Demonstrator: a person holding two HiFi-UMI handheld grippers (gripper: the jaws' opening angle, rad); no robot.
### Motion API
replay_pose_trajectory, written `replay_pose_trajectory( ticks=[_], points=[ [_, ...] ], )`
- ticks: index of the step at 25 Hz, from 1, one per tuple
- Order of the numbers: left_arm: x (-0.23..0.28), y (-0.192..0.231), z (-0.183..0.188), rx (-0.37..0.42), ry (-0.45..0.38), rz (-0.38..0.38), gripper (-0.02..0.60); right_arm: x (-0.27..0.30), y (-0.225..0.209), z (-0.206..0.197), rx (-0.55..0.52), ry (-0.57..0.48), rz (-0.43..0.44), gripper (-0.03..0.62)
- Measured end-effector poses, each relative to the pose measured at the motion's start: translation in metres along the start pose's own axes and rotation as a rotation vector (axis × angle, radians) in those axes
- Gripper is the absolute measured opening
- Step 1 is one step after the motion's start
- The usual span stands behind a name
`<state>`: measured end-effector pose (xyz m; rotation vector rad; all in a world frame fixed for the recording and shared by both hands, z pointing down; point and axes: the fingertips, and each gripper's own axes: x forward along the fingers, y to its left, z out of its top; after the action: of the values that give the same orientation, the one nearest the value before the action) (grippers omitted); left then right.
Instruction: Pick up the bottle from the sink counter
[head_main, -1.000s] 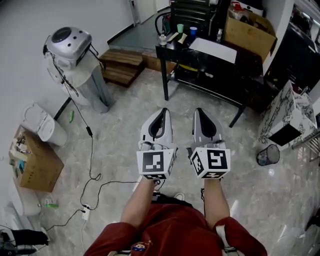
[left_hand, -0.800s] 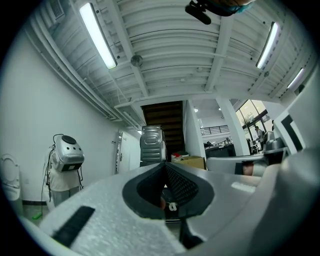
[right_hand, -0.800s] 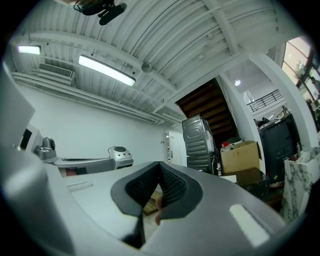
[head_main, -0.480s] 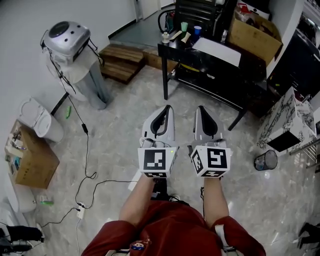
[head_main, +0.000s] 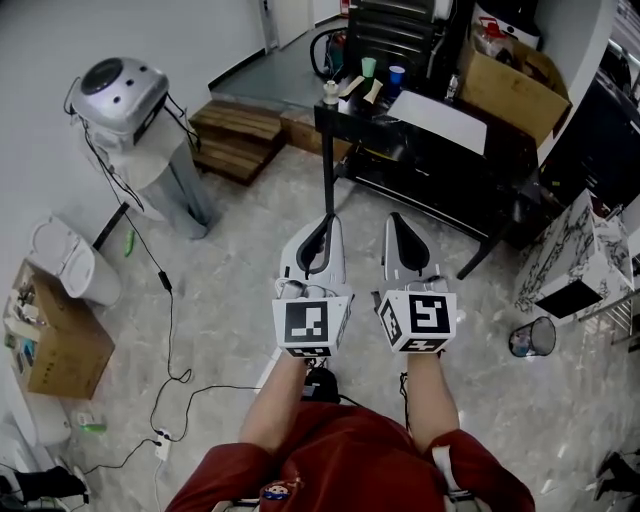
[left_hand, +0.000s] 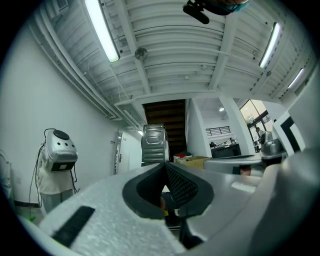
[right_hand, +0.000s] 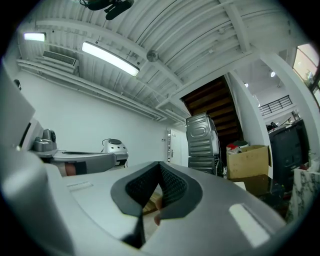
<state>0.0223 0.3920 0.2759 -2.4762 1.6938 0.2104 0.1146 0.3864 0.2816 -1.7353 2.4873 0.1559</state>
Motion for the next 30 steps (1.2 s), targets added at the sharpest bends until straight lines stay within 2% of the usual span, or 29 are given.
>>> replay_pose_trajectory(
  ticks=[13, 30],
  points=[
    [0.089, 0.069, -0.025, -0.010, 0.035, -0.009, 0.003, 0.112, -0.005, -0.028, -0.005, 0.059, -0.006, 0.000],
    [0.181, 0.169, -0.050, -0.031, 0.039, -0.025, 0.003, 0.246, 0.013, -0.050, -0.028, 0.075, -0.014, 0.002]
  ],
)
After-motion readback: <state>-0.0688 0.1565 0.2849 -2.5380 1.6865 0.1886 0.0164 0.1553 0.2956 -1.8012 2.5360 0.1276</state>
